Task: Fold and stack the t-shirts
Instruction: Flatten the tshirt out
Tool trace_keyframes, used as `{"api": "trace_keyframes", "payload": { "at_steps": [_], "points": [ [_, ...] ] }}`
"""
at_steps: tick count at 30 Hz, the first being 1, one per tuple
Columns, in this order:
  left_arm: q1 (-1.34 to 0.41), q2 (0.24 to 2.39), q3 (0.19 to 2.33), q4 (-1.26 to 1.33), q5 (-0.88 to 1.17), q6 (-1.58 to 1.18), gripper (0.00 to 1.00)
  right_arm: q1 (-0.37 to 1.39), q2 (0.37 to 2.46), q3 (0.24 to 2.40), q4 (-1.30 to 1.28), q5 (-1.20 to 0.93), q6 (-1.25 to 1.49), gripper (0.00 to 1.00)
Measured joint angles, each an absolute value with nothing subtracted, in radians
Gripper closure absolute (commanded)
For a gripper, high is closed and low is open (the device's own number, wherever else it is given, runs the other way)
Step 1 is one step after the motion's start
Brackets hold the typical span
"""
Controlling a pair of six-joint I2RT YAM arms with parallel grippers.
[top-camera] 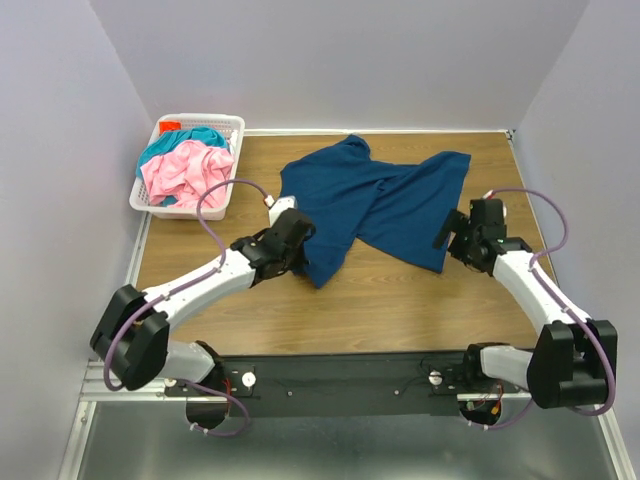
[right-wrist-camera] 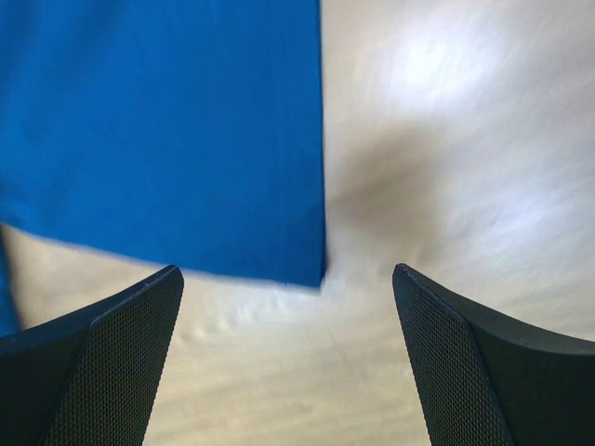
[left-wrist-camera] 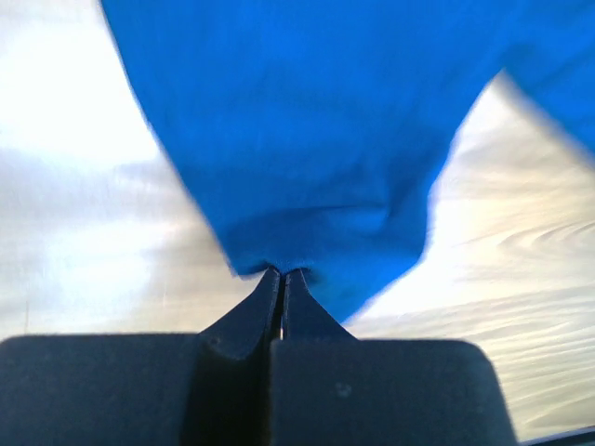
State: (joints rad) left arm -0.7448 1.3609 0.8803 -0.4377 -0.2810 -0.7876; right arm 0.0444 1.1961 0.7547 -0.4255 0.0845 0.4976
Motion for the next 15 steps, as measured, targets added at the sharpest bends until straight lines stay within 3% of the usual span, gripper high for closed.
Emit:
{"api": "trace_keyframes", "payload": {
  "at_steps": [7,15],
  "points": [
    [-0.689,1.317,0.877,-0.325,-0.264,-0.729,1.00,0.159,1.289,0.692,-0.457,0.084,0.568,0.09],
    [-0.662,1.319,0.851,-0.254,-0.221,-0.702,1.00,0.170,1.380,0.691,-0.436,0.093,0.614,0.34]
  ]
}}
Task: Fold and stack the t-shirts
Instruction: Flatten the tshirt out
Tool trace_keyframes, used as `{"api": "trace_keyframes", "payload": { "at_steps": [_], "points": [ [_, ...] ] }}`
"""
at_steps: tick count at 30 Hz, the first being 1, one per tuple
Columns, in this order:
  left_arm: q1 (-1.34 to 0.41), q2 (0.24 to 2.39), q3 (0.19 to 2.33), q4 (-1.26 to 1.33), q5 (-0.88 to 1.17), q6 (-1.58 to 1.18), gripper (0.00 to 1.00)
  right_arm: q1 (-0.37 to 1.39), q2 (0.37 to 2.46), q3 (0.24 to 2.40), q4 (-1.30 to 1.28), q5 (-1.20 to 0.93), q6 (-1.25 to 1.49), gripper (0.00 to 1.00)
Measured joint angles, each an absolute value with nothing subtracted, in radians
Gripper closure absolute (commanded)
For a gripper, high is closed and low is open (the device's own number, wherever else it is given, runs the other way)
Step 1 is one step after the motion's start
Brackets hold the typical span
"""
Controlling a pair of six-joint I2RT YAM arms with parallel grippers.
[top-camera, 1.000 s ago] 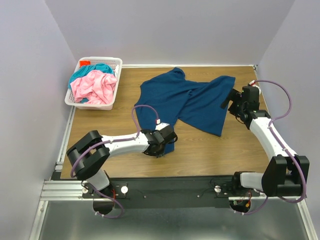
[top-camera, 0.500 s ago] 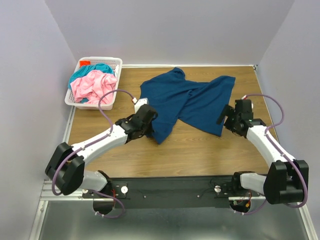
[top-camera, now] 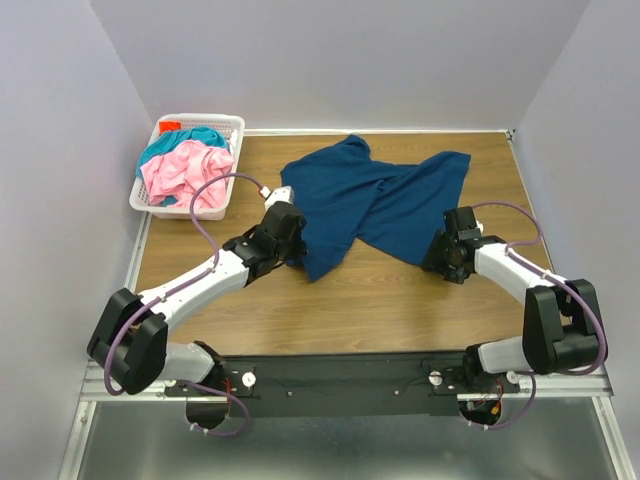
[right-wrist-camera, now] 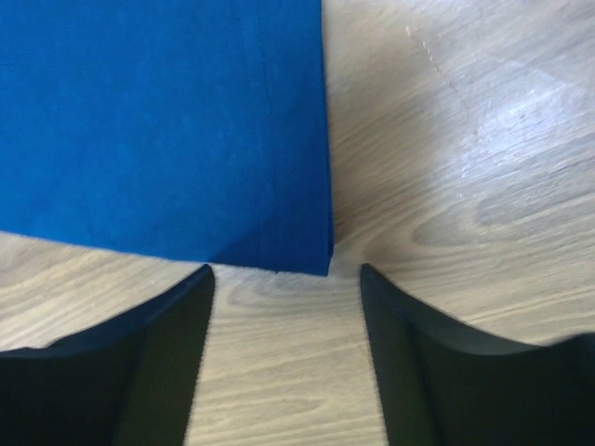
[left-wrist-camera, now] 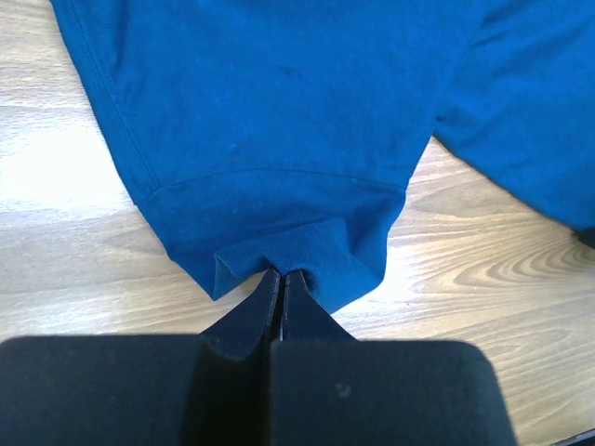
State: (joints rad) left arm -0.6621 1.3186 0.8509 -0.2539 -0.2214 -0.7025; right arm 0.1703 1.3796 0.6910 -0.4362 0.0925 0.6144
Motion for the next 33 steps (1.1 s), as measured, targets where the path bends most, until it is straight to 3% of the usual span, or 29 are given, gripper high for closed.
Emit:
{"api": "trace_keyframes", "payload": {
  "at_steps": [19,33],
  "points": [
    [-0.624,1.330,0.833,-0.221,-0.194,-0.658,1.00,0.171,1.415,0.708,-0.397,0.138,0.689,0.37],
    [-0.618,1.329,0.833,-0.218,-0.188,-0.648,1.00,0.171,1.341,0.708,-0.397,0.141,0.688,0.34]
  ]
}}
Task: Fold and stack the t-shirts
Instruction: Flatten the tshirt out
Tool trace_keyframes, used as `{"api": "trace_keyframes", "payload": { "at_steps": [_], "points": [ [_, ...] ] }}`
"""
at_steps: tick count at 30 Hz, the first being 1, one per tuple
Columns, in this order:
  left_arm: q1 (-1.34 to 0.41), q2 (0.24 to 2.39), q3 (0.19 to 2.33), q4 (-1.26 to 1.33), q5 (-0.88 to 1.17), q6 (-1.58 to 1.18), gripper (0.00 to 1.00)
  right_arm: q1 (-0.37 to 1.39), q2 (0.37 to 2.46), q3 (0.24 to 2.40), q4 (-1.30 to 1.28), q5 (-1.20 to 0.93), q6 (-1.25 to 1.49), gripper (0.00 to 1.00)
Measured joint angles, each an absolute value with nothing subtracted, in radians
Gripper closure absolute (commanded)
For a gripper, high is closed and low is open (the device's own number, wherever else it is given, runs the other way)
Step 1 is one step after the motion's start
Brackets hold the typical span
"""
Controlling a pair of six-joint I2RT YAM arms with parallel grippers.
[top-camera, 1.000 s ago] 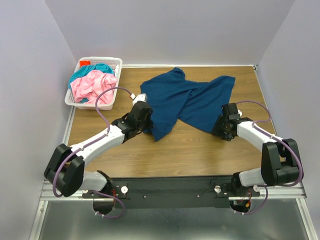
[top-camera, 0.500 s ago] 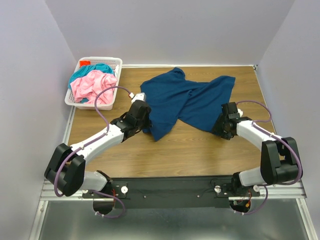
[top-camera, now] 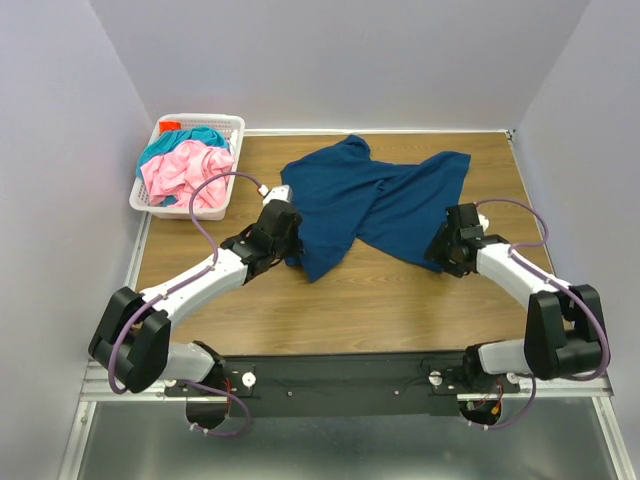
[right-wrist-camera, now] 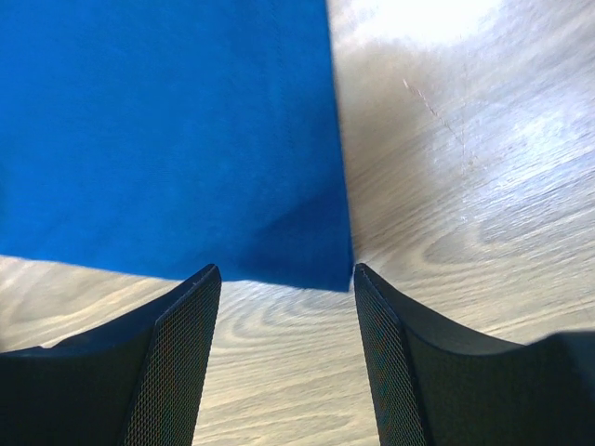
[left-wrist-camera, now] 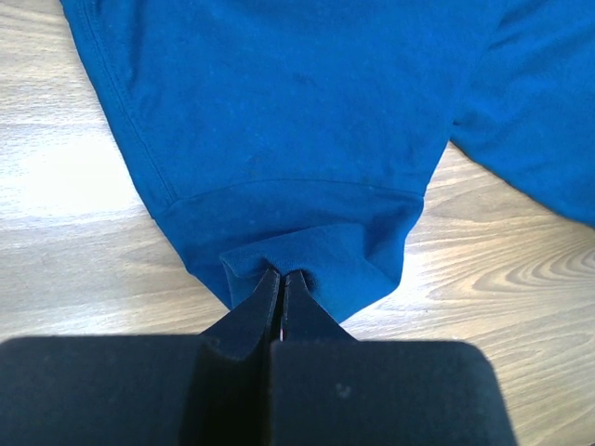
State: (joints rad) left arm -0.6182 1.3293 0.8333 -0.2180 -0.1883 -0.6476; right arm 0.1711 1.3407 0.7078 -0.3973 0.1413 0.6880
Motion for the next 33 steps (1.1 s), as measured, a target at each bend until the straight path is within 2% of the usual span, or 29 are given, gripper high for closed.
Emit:
{"api": "trace_keyframes", "payload": {
  "at_steps": [5,6,13,16,17,18,19,27,33],
  "points": [
    [-0.616,1.329,0.833,-0.218,-0.188,-0.644,1.00,0.171,1.417,0.708,-0.398,0.145,0.688,0.35],
    [-0.615,1.329,0.833,-0.218,-0.188,-0.643,1.00,0.171,1.424,0.714,-0.394,0.148,0.688,0.44],
    [-0.612,1.329,0.833,-0.215,-0.186,-0.643,1.00,0.171,1.462,0.735,-0.385,0.173,0.691,0.64],
    [-0.608,1.329,0.833,-0.208,-0.186,-0.643,1.00,0.171,1.465,0.735,-0.384,0.186,0.692,0.78],
    [-0.607,1.329,0.833,-0.207,-0.186,-0.643,1.00,0.171,1.467,0.735,-0.384,0.190,0.691,0.90],
    [-0.604,1.329,0.833,-0.206,-0.186,-0.643,1.00,0.171,1.467,0.735,-0.384,0.192,0.692,0.97],
    [-0.603,1.329,0.833,-0.206,-0.186,-0.643,1.00,0.171,1.468,0.735,-0.384,0.194,0.690,0.99],
    [-0.586,1.320,0.855,-0.212,-0.196,-0.643,1.00,0.171,1.422,0.760,-0.410,0.192,0.646,0.99],
    [-0.582,1.244,1.021,-0.225,-0.282,-0.630,1.00,0.171,1.266,0.962,-0.423,0.193,0.591,0.99]
  ]
}}
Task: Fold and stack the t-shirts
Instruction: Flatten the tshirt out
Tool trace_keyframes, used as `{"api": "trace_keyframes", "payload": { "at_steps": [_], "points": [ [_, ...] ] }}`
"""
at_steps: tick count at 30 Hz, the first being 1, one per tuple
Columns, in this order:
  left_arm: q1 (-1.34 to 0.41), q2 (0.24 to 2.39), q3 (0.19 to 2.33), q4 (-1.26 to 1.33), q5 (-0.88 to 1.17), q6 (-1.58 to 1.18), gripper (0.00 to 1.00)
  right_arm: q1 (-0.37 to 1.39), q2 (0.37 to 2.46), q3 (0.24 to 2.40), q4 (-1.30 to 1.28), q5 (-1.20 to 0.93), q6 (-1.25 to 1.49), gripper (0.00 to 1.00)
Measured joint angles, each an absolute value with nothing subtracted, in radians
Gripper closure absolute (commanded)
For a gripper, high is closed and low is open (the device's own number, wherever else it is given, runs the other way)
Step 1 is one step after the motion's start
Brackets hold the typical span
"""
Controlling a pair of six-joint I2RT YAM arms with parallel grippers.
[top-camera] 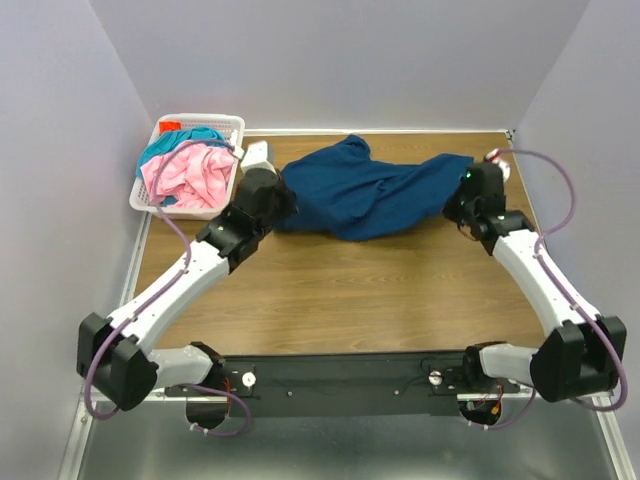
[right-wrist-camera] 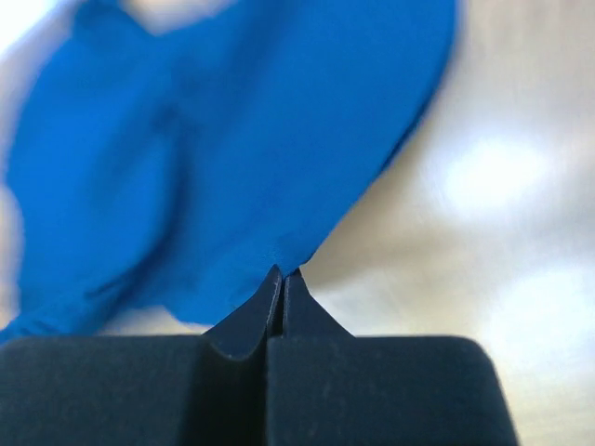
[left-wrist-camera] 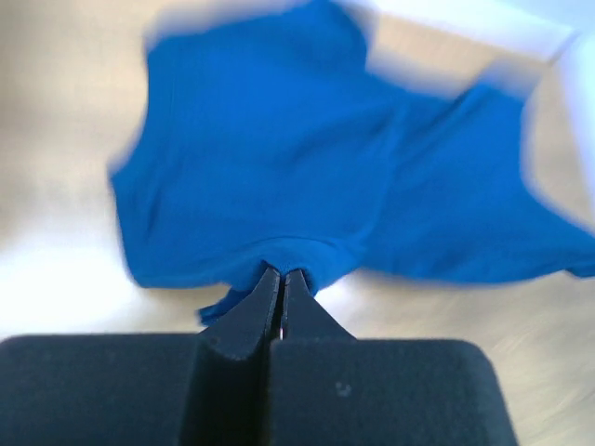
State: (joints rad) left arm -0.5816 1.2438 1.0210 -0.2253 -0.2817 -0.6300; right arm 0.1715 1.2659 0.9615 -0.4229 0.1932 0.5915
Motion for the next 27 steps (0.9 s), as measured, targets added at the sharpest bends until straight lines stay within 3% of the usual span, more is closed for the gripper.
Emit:
{"api": "trace_keyframes", "payload": {
  "at_steps": [10,18,27],
  "points": [
    [-0.576,1.047,1.339,-0.150,-0.445,-0.493,1.00,0.171,1.158,1.371,-0.439,0.243,0.484,0.99],
    [-0.576,0.910,1.557,-0.077,-0.445,-0.336,1.00,0.171,1.063,1.645,-0.453,0.237,0.395,0.99],
    [-0.576,0.896,1.766,-0.022,-0.432,-0.224,1.00,0.176,1.059,1.859,-0.467,0.158,0.346,0.99]
  ]
}}
